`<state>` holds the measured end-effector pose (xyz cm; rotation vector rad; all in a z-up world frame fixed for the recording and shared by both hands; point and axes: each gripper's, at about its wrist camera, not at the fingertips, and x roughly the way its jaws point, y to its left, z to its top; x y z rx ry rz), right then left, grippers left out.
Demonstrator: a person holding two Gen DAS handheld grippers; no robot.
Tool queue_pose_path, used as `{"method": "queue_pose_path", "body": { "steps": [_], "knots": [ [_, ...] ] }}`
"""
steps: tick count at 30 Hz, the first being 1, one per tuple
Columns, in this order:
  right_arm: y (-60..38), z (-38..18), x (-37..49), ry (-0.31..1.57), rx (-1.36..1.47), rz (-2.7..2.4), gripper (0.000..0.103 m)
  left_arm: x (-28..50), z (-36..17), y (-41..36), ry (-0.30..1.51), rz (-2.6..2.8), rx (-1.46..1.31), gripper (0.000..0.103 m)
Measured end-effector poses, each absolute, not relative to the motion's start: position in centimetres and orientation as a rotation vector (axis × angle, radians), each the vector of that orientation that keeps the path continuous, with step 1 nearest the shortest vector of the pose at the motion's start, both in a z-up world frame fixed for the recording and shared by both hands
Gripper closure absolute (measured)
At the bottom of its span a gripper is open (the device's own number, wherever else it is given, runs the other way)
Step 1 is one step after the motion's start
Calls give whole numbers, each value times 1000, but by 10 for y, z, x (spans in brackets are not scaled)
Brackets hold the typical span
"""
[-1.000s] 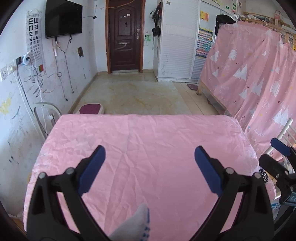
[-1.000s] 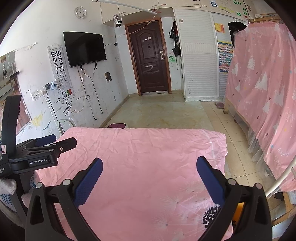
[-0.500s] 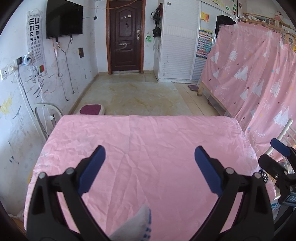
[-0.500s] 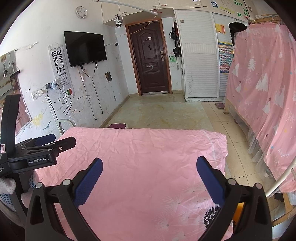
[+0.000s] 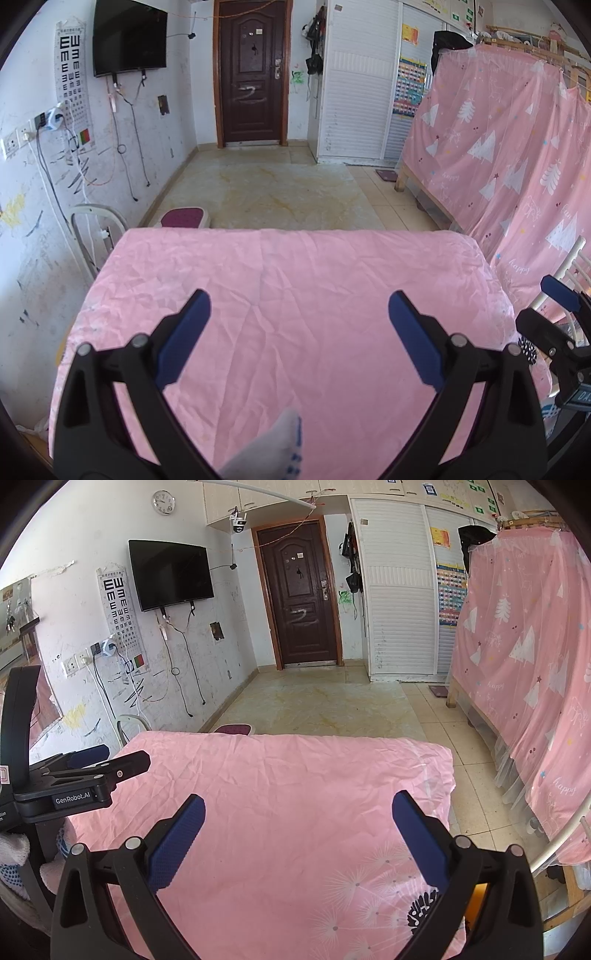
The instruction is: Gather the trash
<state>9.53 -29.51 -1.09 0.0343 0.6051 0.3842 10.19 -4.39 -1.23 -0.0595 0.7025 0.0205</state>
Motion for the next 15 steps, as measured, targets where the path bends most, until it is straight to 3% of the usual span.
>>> {"method": "queue_pose_path", "body": {
  "steps": [15],
  "knots": [
    [-295,-11,97,607,30,386,11,102,-11,-42,702,23,-55,10]
  ]
}}
